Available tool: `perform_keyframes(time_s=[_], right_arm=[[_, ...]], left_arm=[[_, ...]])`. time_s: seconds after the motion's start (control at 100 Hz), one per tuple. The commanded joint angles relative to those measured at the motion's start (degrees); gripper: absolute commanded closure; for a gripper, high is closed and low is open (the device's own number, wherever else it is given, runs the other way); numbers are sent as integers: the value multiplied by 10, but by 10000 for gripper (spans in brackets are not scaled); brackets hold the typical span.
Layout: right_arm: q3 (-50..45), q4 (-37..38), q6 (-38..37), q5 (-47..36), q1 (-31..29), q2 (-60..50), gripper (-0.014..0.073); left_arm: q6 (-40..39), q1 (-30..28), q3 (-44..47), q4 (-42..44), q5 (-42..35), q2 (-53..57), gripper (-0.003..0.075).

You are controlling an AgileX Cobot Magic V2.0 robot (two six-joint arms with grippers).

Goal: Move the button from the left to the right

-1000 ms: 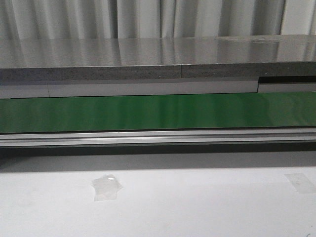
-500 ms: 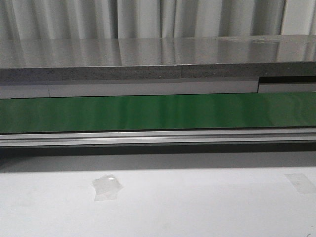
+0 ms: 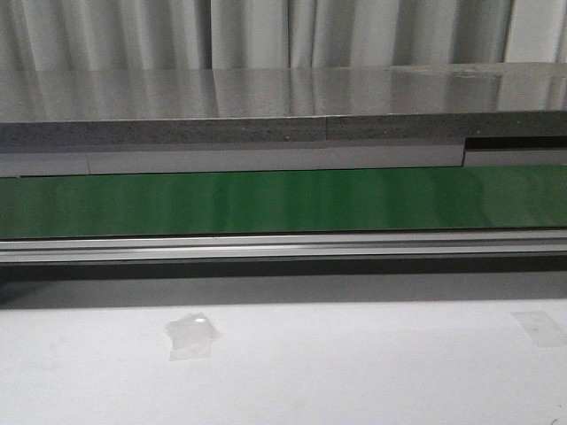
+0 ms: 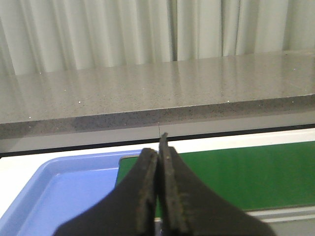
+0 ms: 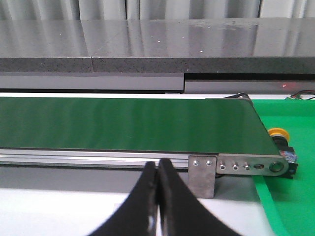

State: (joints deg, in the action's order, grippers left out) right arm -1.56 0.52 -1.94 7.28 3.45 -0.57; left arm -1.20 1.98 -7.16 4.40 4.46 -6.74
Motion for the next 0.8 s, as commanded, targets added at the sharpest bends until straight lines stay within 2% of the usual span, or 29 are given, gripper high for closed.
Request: perform_keyframes(time_s=[0.0,0.34,0.79], right_arm=[[9,5,-1,-52,-1,-11,662],[9,5,-1,-52,-1,-11,662],[9,5,-1,-52,-1,-11,662]], left_arm=[[-8,4,7,2,-54,16,740],[-39,4,97,3,-84,90,740],[-40,4,97,7,-83,90,740]])
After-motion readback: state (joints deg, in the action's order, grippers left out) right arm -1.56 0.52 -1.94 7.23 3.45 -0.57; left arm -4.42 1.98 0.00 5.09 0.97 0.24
